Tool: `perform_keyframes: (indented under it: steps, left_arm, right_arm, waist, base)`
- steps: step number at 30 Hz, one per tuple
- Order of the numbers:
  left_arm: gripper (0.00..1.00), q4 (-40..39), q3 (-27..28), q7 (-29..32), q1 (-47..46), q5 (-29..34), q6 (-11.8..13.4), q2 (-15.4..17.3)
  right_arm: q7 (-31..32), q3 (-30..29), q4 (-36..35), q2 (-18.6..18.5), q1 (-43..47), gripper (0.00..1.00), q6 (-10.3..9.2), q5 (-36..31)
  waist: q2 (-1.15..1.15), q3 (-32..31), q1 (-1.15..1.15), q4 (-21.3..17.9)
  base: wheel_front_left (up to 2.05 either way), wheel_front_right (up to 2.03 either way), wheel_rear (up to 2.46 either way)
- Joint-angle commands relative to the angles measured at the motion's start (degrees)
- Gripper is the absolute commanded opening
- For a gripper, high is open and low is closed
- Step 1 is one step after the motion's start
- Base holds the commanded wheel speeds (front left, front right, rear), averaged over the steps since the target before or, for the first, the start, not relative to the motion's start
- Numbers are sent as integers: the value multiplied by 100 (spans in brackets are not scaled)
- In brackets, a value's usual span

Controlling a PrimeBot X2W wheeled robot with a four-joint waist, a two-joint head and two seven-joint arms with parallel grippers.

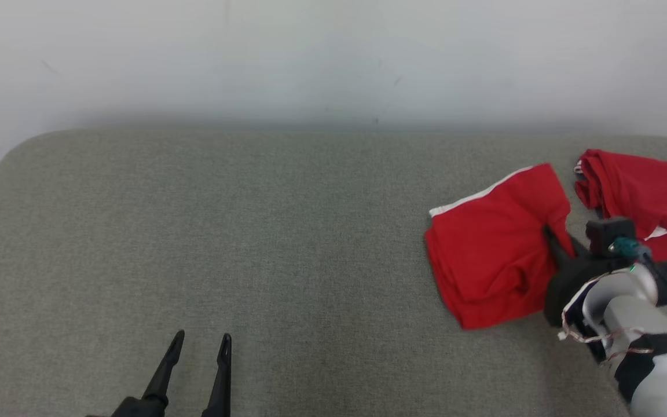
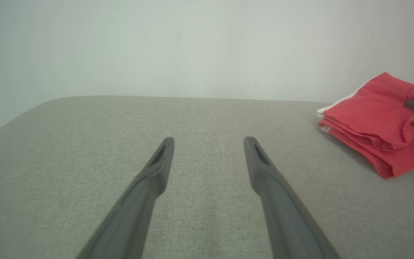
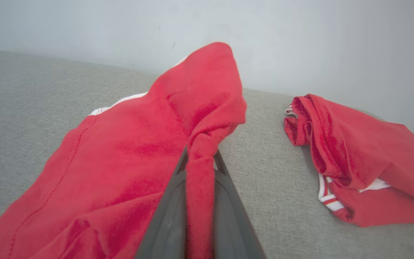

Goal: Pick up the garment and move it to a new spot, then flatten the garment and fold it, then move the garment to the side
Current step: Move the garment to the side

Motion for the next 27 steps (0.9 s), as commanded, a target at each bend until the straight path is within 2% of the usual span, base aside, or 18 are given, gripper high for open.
perform_keyframes:
  steps: [1, 6, 12, 20, 27]
  left_arm:
    - [100, -57, -12, -16, -142, -1, 7, -18]
    - [100, -129, 8, -15, -448, 34, 7, 3]
    - [100, -278, -108, -15, -756, 82, 7, 178]
    - [100, -615, -175, -15, -1042, 93, 7, 374]
    - [100, -1006, -237, -15, -1264, 144, 7, 551]
  right_arm:
    - [41, 87, -48, -143, -177, 0, -9, -54]
    - [302, 653, -178, -726, -758, 0, -9, -183]
    - [582, 1080, -247, -1326, -1434, 0, -9, -13]
    - [852, 1650, -308, -1991, -2229, 0, -10, -11]
    - [930, 2006, -315, -2373, -2876, 0, -10, -15]
  waist:
    - [-1, 315, 0, -251]
    - [-1, 678, 0, -369]
    - [-1, 1091, 0, -450]
    - [-1, 1706, 0, -527]
    - [-1, 2222, 0, -614]
  base:
    - [0, 0, 0]
    - [0, 0, 0]
    - [0, 0, 0]
    - [0, 0, 0]
    - [0, 0, 0]
